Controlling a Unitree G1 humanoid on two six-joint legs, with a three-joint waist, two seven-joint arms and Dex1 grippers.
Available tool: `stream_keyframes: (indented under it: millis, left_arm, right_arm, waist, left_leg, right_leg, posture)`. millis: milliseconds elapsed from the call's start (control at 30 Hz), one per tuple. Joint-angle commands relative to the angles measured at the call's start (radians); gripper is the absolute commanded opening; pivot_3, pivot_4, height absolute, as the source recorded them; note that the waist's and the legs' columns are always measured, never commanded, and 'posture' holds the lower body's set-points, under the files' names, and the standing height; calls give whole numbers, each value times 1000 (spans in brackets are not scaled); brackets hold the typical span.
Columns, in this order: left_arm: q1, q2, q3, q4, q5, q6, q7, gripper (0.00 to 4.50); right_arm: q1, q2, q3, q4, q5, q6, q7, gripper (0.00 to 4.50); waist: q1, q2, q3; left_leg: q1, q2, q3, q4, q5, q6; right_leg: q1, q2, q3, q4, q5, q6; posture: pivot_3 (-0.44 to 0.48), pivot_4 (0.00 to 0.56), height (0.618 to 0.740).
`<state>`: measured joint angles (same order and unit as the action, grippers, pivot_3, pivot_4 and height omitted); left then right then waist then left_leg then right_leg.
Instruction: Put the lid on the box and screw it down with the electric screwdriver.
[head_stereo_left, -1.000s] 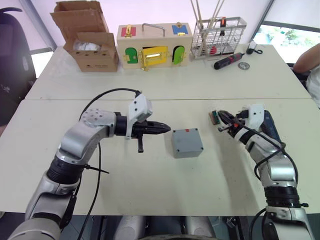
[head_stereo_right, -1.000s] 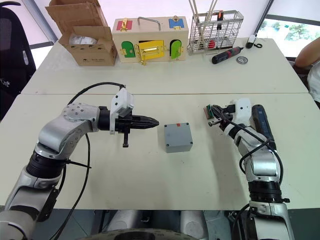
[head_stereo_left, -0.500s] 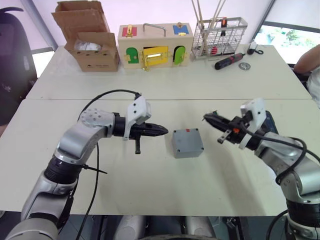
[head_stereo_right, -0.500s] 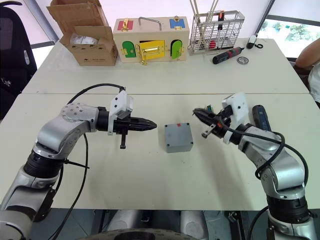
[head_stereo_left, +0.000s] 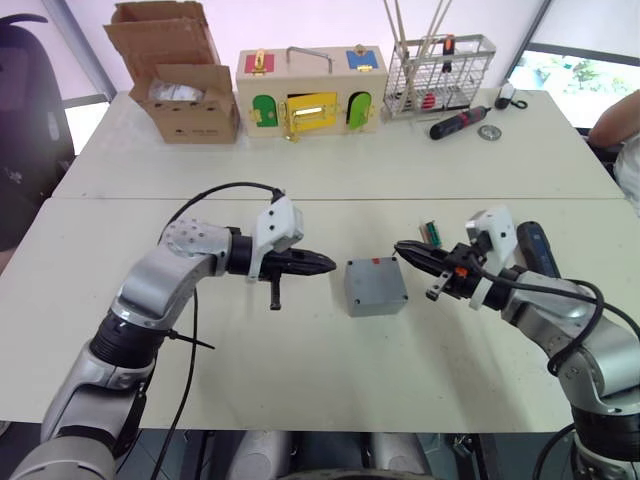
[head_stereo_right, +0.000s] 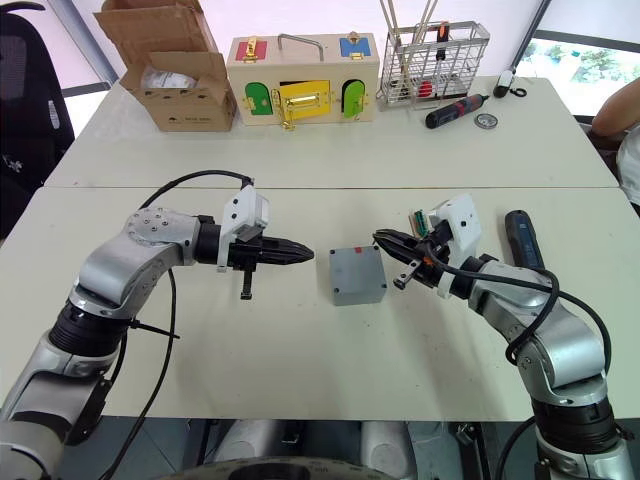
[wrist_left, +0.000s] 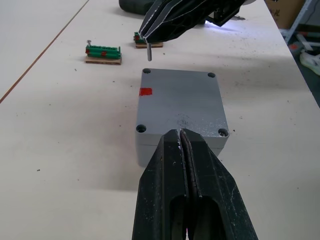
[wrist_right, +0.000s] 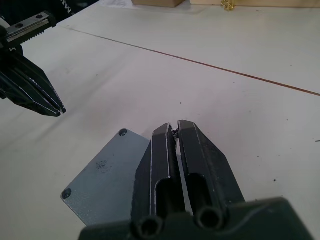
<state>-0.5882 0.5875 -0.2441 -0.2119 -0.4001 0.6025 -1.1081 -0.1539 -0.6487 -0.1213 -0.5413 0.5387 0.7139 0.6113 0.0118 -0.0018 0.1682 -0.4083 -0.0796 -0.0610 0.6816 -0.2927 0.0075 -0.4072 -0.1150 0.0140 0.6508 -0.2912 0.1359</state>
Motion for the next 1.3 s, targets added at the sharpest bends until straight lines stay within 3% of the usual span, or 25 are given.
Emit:
stream_keyframes:
  millis: [33,833,933,1100,1233,1300]
  left_arm:
    - [3,7,10,-19,1,-13,3,0]
    - [3,5,7,-12,2,-16,6,0]
    - [8,5,3,-3,6,-21,2,0]
    - [22,14,-28,31,28,-46,-31,0]
    - [37,20,-81,83,79,-110,-77,0]
    - [35,5,-100,114,96,-141,-87,0]
  right_arm:
    - [0,-11,4,-3,-11,-19,8,107]
    - [2,10,67,53,-106,-68,9,107]
    - [-3,5,57,56,-119,-75,0,937]
    - [-20,-16,18,26,-92,-42,7,3370]
    - [-17,-14,-99,-28,86,88,21,4486]
    - [17,-47,-149,-57,182,170,50,4486]
  waist:
    - [0,0,0]
    - [0,0,0]
    - [0,0,0]
    - [-1,0,0]
    - [2,0,0]
    - [3,0,0]
  left_leg:
    - [0,0,0,0,0,0]
    - [0,0,0,0,0,0]
    - [0,0,0,0,0,0]
    - [0,0,0,0,0,0]
    - [0,0,0,0,0,0]
    - [0,0,0,0,0,0]
  right_leg:
    - [0,0,0,0,0,0]
    - [0,0,0,0,0,0]
    - [0,0,0,0,0,0]
    - [0,0,0,0,0,0]
    - [0,0,0,0,0,0]
    - [0,0,0,0,0,0]
  posture:
    - [0,150,737]
    - [0,150,737]
    - [0,150,737]
    - [0,150,737]
    - [0,150,737]
    - [0,150,737]
